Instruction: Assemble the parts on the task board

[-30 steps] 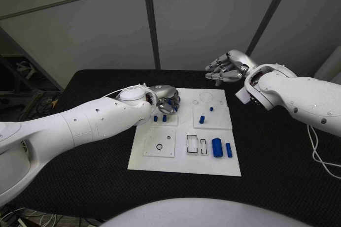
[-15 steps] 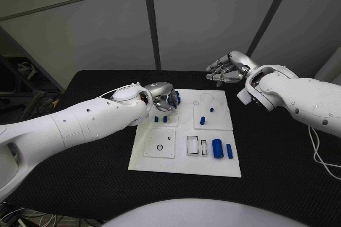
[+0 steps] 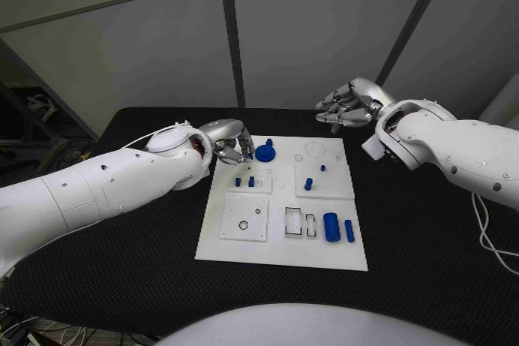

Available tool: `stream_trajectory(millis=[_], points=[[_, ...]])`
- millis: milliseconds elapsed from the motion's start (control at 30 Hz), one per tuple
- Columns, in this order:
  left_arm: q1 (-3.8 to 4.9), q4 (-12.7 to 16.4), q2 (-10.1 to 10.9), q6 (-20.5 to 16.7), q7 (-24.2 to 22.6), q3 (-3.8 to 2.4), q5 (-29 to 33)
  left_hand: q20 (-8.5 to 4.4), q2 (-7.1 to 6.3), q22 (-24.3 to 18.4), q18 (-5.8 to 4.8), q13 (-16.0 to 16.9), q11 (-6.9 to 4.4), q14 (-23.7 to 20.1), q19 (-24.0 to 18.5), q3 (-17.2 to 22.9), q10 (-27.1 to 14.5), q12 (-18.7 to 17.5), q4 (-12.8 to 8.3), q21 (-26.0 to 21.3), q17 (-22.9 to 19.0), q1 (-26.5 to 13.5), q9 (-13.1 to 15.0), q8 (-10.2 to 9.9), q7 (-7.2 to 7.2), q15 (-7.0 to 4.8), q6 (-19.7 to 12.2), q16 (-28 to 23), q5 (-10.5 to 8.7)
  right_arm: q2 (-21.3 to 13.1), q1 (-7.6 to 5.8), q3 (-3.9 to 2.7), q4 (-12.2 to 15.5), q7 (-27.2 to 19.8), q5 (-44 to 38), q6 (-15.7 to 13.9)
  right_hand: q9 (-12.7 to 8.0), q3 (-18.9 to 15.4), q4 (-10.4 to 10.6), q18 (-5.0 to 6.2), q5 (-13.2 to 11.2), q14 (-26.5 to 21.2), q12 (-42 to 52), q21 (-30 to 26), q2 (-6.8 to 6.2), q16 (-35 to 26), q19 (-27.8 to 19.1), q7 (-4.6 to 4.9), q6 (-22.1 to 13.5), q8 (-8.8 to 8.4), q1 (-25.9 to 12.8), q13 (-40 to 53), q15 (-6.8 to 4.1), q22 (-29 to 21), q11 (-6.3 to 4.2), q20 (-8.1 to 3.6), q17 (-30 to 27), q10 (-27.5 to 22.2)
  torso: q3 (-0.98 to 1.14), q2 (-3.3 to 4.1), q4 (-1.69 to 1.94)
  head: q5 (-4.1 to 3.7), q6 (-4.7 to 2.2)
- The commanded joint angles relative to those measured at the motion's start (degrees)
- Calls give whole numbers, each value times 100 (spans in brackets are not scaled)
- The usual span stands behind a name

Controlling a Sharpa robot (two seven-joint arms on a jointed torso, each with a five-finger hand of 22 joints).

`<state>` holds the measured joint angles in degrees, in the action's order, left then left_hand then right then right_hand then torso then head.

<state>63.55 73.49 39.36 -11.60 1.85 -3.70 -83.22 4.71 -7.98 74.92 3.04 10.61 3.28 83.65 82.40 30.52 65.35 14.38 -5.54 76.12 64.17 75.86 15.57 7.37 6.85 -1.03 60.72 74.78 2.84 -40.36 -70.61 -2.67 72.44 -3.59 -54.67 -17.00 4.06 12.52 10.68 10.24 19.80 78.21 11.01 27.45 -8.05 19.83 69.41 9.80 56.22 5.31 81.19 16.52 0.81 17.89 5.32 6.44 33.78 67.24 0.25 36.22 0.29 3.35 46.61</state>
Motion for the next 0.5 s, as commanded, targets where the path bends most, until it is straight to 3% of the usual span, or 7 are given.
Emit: stream_trajectory(millis=[33,500], points=[[-15,30,33,66,33,-7,147,13,-4,583,41,-11,-10,52,34,19,47,-32,20,26,-7,-52,-8,-28,-16,-8,40,-1,0,3,-9,-2,-1,-20,17,24,7,11,14,23,30,-17,31,-26,35,-32,38,26,24,36,13,-5,-2,-5,5,2,5,-40,0,1,-3,15,-5],[-109,-109,-3,40,42,-8,175,13,-5,581,41,-15,-10,51,32,20,49,-41,16,22,-15,-48,-11,-30,-15,-8,44,-3,0,10,-1,-2,-6,-18,17,29,7,11,14,23,30,-17,31,-26,35,-32,38,26,24,36,13,-5,-2,-5,5,2,5,-40,2,13,-16,18,-10]])
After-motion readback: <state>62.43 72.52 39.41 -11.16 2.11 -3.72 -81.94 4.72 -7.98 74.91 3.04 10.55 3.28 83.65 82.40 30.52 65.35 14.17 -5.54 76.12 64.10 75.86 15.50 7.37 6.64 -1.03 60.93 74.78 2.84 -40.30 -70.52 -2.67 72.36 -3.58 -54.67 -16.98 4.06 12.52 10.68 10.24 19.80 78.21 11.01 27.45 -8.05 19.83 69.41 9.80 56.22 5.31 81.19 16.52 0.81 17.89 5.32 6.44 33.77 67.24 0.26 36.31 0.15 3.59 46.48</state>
